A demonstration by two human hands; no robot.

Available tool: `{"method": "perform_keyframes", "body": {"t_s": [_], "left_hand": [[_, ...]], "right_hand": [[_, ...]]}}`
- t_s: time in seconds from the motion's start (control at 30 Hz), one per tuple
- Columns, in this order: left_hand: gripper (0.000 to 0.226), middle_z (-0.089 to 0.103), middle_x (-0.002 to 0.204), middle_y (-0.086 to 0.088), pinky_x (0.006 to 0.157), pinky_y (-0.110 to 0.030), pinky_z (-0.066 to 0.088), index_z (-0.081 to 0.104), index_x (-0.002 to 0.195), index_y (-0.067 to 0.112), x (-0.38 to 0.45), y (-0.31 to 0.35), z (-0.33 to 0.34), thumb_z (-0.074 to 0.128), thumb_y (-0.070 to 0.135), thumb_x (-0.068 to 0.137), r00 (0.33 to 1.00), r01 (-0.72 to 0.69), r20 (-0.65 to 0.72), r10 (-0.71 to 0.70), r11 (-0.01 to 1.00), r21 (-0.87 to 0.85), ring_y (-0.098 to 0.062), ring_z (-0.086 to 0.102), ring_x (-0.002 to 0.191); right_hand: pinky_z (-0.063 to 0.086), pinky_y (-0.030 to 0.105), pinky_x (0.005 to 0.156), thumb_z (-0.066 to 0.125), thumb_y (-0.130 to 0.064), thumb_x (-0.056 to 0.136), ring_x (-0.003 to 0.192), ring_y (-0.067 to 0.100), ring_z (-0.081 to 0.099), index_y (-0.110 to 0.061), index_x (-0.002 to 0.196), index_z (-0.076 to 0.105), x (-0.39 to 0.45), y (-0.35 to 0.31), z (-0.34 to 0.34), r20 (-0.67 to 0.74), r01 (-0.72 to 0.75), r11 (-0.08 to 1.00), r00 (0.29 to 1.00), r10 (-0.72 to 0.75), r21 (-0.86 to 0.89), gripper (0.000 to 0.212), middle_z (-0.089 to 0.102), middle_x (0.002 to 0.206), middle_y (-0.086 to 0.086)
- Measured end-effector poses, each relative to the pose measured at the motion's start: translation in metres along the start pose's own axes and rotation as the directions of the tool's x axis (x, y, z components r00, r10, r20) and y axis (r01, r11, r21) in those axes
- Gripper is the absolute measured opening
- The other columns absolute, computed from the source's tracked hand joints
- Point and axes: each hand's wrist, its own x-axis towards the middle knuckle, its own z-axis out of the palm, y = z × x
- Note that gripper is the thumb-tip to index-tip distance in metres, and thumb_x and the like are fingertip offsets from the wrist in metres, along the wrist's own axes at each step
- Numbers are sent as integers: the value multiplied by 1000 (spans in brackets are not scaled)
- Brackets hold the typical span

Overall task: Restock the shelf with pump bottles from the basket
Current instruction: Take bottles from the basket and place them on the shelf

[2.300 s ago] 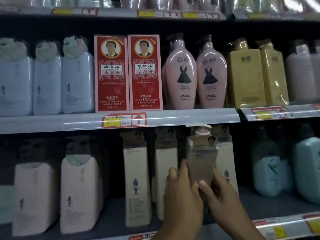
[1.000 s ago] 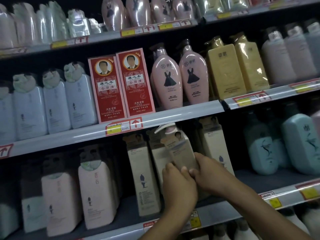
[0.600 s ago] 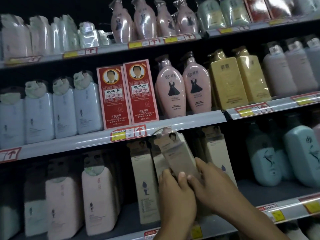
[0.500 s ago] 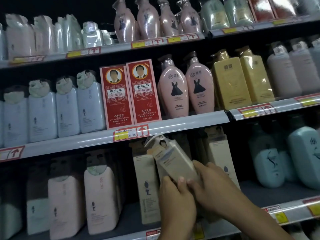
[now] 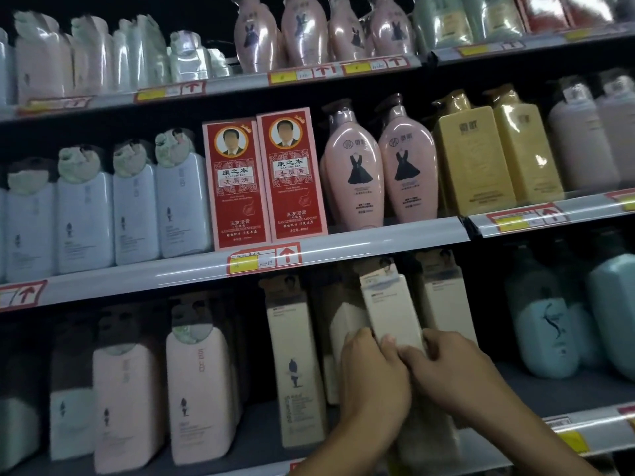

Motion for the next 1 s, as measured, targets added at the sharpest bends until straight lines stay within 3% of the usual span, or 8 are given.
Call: {"method": "perform_keyframes", "body": {"t_s": [0.07,0.17,0.33,0.57,0.77,0.83,0.9,1.0], "left_hand": [[21,64,101,1,80,-32,49,60,91,20,5,4,4,48,34,99,996,-81,-32,82,997,20,-18,62,96],[16,62,102,6,82,-34,51,61,98,25,13,7,7,47,33,98,983,-161,-80,162,987,17,-15,60,96],[17,60,111,7,89,-31,51,58,112,27,11,0,15,47,26,99,991,-126,-61,122,990,-63,-13,60,103],[43,52,116,10,91,-23,48,45,141,31,6,-6,27,47,24,98,991,-127,-43,124,989,-76,-8,57,106],[34,55,103,8,82,-29,55,55,128,32,4,-14,31,49,20,96,992,-123,-32,122,992,-40,-9,60,93],[29,53,99,9,78,-27,55,57,122,33,5,-16,31,49,21,97,990,-138,-39,137,990,-35,-7,59,86],[15,48,94,9,69,-19,51,60,106,31,6,-14,29,51,21,97,987,-157,-41,157,987,-14,-4,56,77],[18,44,85,9,55,-14,37,50,79,28,8,-11,25,53,22,96,984,-172,-35,172,985,16,-5,50,67]], "right_hand": [[43,29,59,55,-49,91,81,22,64,-17,76,62,3,4,3,-42,-27,998,999,29,48,36,68,78,-2],[54,33,75,55,-49,92,90,21,67,-17,91,69,9,3,6,-93,-16,992,995,28,123,35,74,89,-3],[55,40,87,45,-61,76,100,25,66,-25,105,64,18,6,16,-128,16,991,992,1,133,50,70,102,2],[53,32,82,58,-32,90,103,21,64,-30,105,62,17,13,24,-206,22,994,979,1,108,16,73,100,-9],[53,36,89,63,-26,91,106,21,65,-30,120,57,12,17,33,-274,21,986,961,26,168,30,72,106,-5],[53,26,76,62,-23,93,96,17,67,-30,111,61,13,22,36,-285,59,983,959,-7,172,19,72,94,-7],[43,19,64,60,-24,95,91,15,66,-30,107,65,14,23,37,-311,81,988,950,-37,130,15,70,92,-6],[38,29,70,58,-36,96,103,21,59,-26,128,60,14,19,33,-369,8,999,929,-22,-41,34,61,106,-2]]}}
